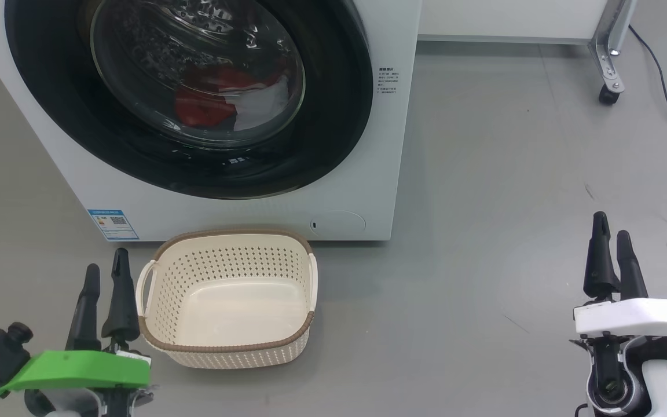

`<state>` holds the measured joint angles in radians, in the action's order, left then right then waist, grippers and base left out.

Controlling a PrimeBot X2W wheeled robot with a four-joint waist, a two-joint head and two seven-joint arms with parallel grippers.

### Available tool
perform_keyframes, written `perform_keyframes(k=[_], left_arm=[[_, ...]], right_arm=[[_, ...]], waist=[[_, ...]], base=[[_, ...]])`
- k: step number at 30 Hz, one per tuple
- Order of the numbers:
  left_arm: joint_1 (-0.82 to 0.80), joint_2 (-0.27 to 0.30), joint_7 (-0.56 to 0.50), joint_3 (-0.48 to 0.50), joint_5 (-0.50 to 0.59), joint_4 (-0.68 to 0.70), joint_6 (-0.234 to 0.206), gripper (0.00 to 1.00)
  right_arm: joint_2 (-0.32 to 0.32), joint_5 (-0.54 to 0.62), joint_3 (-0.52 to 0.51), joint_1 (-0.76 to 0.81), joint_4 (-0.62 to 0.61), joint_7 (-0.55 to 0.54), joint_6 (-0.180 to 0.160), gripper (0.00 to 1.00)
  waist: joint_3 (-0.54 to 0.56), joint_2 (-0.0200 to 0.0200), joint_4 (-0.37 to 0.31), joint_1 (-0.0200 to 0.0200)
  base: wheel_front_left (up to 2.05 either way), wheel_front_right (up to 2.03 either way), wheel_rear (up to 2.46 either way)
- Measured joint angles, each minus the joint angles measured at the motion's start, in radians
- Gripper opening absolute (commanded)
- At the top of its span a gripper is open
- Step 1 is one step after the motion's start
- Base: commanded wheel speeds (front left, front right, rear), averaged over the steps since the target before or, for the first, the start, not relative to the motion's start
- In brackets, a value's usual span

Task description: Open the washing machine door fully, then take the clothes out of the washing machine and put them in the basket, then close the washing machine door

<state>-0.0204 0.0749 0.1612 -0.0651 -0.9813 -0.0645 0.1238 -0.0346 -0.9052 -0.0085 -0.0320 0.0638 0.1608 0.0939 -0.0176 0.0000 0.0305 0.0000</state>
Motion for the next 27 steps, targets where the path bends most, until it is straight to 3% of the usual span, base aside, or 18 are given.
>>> perform_keyframes(k=[17,27], left_arm=[[0.016,0.027,0.061,-0.100,0.344,-0.062,-0.006,1.00],[0.016,0.028,0.090,-0.130,0.512,-0.126,-0.049,1.00]], right_arm=[[-0.018,0.302,0.096,0.002,0.029,0.059,-0.044,1.00],[-0.025,0.432,0.137,0.001,0.070,0.091,-0.076,1.00]], waist=[[-0.007,0.0000,-0.002,0.0000],[-0.010,0.0000,-0.005,0.0000]], base=[[0.00,0.00,0.00],[0.00,0.00,0.00]])
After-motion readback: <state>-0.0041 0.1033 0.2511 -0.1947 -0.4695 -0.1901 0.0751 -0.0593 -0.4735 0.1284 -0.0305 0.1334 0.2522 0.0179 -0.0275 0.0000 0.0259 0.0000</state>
